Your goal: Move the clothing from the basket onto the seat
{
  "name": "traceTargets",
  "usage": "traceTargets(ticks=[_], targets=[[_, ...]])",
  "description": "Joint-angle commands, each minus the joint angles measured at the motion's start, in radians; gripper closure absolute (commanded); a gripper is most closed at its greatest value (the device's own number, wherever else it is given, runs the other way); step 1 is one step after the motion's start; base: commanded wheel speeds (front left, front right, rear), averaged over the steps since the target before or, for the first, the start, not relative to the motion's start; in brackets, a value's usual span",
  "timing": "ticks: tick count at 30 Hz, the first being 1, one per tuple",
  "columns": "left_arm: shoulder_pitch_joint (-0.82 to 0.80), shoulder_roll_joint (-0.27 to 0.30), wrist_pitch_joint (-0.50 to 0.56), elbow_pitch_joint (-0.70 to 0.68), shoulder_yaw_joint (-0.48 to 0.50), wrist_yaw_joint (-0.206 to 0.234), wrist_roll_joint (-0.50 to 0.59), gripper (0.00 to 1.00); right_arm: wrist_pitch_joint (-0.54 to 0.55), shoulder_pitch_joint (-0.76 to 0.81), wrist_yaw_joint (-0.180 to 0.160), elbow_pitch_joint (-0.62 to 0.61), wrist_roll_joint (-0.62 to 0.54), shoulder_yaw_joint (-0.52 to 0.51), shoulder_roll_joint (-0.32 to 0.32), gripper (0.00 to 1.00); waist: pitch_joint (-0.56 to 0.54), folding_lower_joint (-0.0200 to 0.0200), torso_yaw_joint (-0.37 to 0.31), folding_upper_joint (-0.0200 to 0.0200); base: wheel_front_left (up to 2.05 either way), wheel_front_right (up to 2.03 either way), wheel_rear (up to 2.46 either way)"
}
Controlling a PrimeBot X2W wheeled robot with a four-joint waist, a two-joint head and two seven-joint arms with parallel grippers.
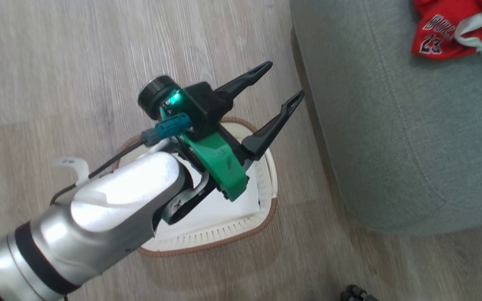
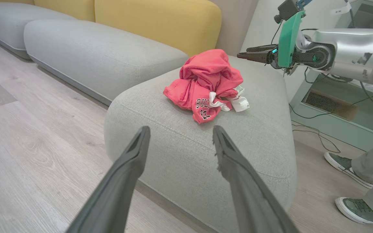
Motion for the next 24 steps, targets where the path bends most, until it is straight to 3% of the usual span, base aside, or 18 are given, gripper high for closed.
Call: traceTargets(ticks=[1, 7, 15, 24], targets=[[-0.004, 0.019, -0.017, -0.017, 0.047, 0.008, -0.014, 0.00, -0.027, 0.030, 0.000, -0.053, 0.021, 0.015, -0.050, 0.00, -0.046, 0.0000, 0.000, 0.0000, 0.00, 0.00, 0.00], [0.048, 0.029, -0.051, -0.005, 0.066, 0.029, -0.037, 0.00, -0.096, 0.089, 0.000, -0.162, 0.048, 0.021, -0.052, 0.00, -0.122, 0.0000, 0.009, 0.0000, 0.00, 0.00, 0.00], [0.100, 0.037, -0.076, 0.000, 0.094, 0.057, -0.057, 0.00, -0.141, 0.198, 0.000, -0.313, 0.033, -0.043, -0.028, 0.00, -0.180, 0.0000, 0.043, 0.0000, 0.00, 0.00, 0.00], [0.162, 0.063, -0.097, 0.004, 0.144, 0.096, -0.063, 0.00, -0.150, 0.390, 0.000, -0.562, -0.013, -0.189, 0.082, 0.00, -0.235, 0.0000, 0.106, 0.0000, 0.00, 0.00, 0.00]])
